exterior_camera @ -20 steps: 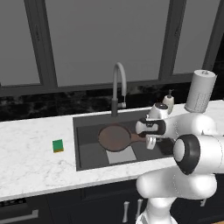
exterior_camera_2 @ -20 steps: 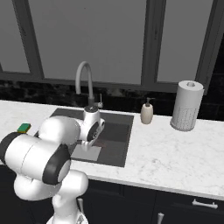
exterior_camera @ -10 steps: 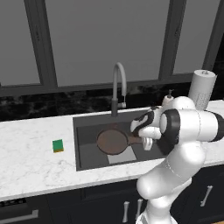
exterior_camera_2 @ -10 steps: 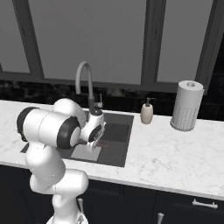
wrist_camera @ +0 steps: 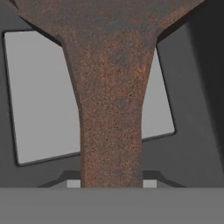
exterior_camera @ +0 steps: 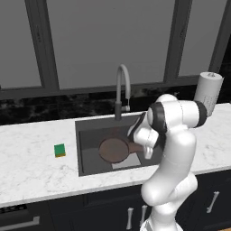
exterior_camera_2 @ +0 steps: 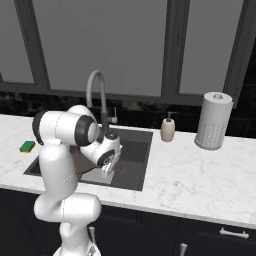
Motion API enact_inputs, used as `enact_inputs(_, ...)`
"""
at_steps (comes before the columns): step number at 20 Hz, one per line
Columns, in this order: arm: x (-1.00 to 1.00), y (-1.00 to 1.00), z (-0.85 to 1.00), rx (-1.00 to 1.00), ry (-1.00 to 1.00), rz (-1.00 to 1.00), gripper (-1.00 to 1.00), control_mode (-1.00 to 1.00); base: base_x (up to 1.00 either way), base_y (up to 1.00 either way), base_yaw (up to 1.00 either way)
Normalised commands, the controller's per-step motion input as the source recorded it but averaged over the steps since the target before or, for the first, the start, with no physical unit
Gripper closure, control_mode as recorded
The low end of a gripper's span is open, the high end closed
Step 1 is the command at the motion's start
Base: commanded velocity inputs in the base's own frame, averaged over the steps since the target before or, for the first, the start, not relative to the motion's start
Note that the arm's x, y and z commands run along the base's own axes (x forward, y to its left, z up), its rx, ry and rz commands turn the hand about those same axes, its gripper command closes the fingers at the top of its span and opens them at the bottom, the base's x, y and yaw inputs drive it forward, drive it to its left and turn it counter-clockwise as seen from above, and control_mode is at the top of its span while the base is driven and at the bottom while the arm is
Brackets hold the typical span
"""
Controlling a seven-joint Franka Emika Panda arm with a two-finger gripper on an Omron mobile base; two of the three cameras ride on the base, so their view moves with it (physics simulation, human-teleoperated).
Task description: Pick the pan and sponge and place them into the sink. Then turn on the water.
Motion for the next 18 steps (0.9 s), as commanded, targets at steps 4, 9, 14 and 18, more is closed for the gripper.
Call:
enact_inputs(4,0.22,0.0,-0.53,0.0,0.01,0.01,1.0,-1.0,0.0,0.0,0.0)
enact_inputs(9,0.15,0.0,-0.58,0.0,0.0,0.02,1.0,-1.0,0.0,0.0,0.0)
enact_inputs(14,0.11,0.0,-0.54,0.0,0.0,0.03,1.0,-1.0,0.0,0.0,0.0)
enact_inputs(18,0.03,0.07,-0.17,0.0,-0.07,0.0,-1.0,-1.0,0.0,0.0,0.0)
